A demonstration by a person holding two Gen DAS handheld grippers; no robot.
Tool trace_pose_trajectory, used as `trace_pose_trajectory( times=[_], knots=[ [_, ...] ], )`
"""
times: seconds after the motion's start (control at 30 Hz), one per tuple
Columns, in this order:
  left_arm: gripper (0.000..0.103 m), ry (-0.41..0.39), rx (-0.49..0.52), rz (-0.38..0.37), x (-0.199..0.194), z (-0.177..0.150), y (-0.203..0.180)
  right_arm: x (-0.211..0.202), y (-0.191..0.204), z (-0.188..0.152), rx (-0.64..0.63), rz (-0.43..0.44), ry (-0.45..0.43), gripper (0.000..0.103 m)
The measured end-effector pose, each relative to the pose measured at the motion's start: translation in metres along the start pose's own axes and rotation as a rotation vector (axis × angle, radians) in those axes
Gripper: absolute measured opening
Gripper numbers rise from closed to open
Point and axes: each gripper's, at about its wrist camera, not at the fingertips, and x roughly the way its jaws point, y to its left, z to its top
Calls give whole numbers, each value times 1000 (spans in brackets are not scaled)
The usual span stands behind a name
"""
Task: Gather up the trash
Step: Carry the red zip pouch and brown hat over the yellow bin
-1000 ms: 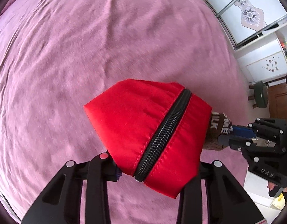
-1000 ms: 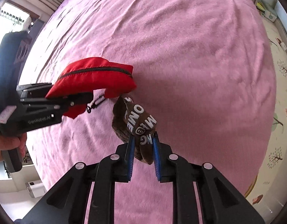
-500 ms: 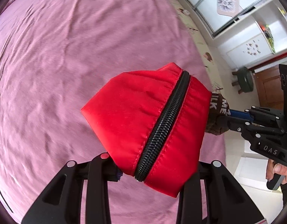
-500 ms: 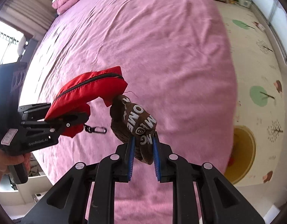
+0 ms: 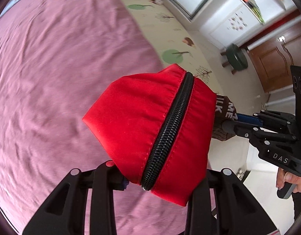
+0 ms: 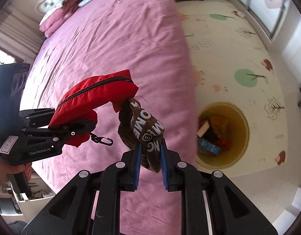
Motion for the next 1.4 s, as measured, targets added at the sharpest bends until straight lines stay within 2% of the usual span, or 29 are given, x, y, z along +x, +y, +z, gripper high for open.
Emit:
trace_pose_trajectory(
  times=[0.33, 0.63, 1.0, 1.4],
  knots=[
    [32, 64, 129, -19, 42, 8, -93, -28, -79, -49, 106, -40, -13, 18],
    [32, 117, 225, -34, 80, 28, -159, -34, -139, -72, 204, -56, -15, 18],
    [32, 161, 275, -45, 121, 71, -198, -30, -194, -65, 302, -64, -4, 18],
    [33, 188, 264, -53, 148, 106, -209, -19, -211, -35, 296, -67, 14, 19]
  ],
)
